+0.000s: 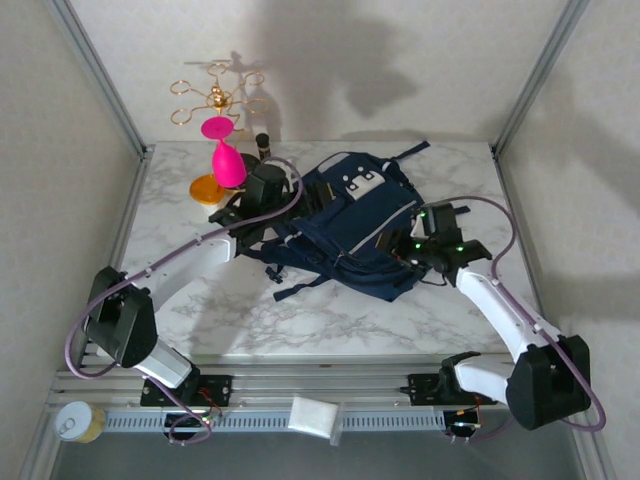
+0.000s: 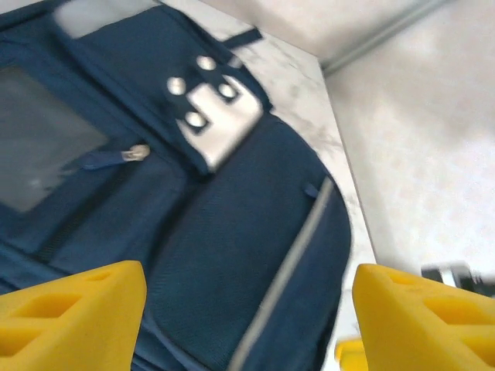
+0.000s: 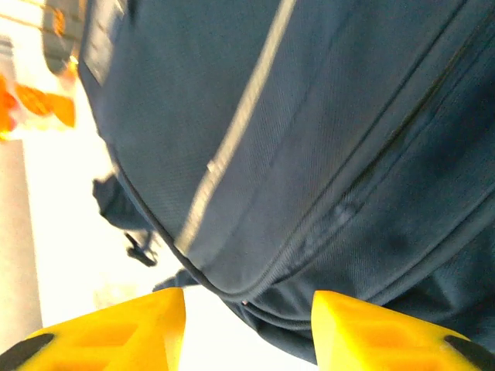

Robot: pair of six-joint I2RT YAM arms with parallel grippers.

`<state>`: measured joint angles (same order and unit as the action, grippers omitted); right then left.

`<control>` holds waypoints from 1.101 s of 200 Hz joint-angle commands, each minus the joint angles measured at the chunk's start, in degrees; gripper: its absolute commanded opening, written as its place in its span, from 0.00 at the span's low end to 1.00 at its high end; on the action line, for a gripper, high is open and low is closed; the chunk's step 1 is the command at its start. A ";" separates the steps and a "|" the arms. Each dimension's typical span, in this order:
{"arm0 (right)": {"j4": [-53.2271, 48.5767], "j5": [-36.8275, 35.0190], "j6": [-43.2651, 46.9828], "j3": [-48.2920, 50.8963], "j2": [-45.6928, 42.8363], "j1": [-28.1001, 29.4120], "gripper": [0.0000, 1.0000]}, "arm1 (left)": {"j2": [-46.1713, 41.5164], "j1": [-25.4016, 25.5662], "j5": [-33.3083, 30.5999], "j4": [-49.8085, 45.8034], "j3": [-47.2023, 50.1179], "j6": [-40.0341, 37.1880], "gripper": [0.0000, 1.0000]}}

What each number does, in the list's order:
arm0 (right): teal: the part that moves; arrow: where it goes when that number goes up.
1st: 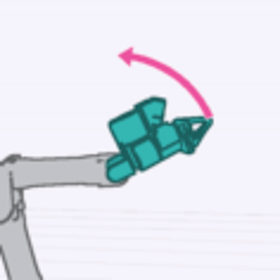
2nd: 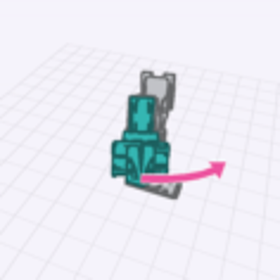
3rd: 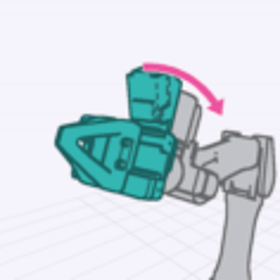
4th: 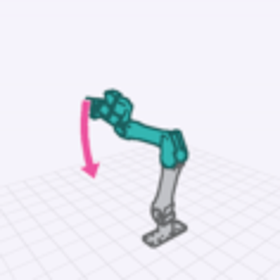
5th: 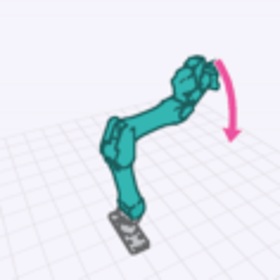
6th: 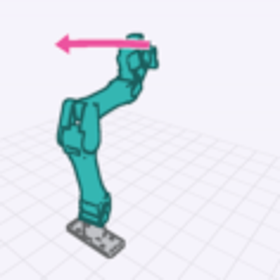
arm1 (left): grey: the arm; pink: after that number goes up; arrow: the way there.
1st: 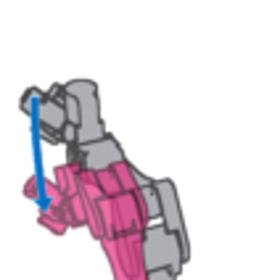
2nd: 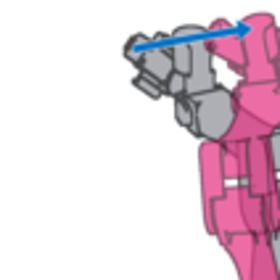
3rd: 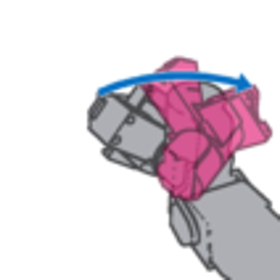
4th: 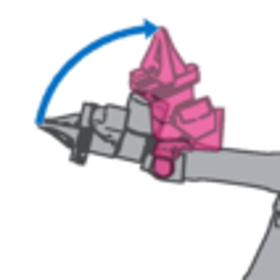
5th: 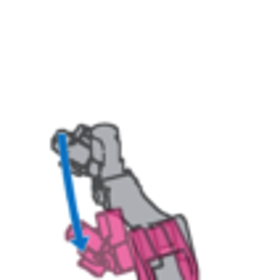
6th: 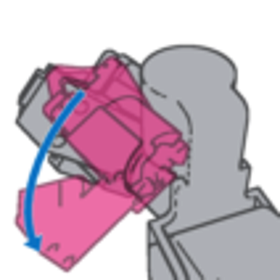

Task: Pack the student bag
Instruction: Zip the student bag at the center of the table.

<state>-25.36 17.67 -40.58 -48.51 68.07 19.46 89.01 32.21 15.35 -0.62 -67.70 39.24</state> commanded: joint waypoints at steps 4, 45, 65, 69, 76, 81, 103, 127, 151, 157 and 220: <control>5.48 -2.12 -1.35 1.01 3.63 0.54 0.48 | 2.50 -0.21 -0.72 5.05 6.17 5.07 0.71; 13.55 5.22 5.93 -1.86 10.56 -7.72 0.47 | 9.02 2.85 -2.13 14.78 9.40 6.72 0.69; 9.20 3.13 10.46 -7.03 13.32 -8.77 0.46 | 14.00 3.90 2.62 19.01 7.78 8.54 0.66; 8.19 2.48 10.77 -7.57 13.17 -8.53 0.47 | 14.48 4.22 2.31 19.06 7.65 8.78 0.65; 6.58 1.50 11.20 -8.14 12.49 -7.93 0.48 | 15.22 4.65 1.89 20.83 7.36 8.83 0.65; 5.18 0.23 11.30 -8.29 11.80 -7.18 0.49 | 15.53 4.78 1.64 20.85 7.09 8.79 0.65; -3.96 -8.48 9.20 -8.82 8.14 -2.96 0.53 | 15.59 4.80 1.54 21.78 7.31 9.50 0.64; -8.38 -14.00 1.68 -6.82 4.12 4.23 0.53 | 15.00 4.63 1.26 20.48 7.73 10.06 0.64; -11.45 -20.87 -5.69 -7.63 4.94 14.65 0.54 | 12.94 3.68 3.29 23.42 10.36 11.85 0.64; -11.32 -22.35 -7.24 -8.17 5.70 17.29 0.54 | 12.33 3.58 3.45 23.78 10.86 12.11 0.64; -3.55 -30.37 -19.19 -16.73 22.54 31.14 0.53 | 6.76 0.34 2.21 21.47 14.87 12.02 0.65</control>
<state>-32.80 -7.94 -52.99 -61.28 85.95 48.88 99.66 34.68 17.63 19.86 -54.92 50.85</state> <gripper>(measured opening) 0.525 0.644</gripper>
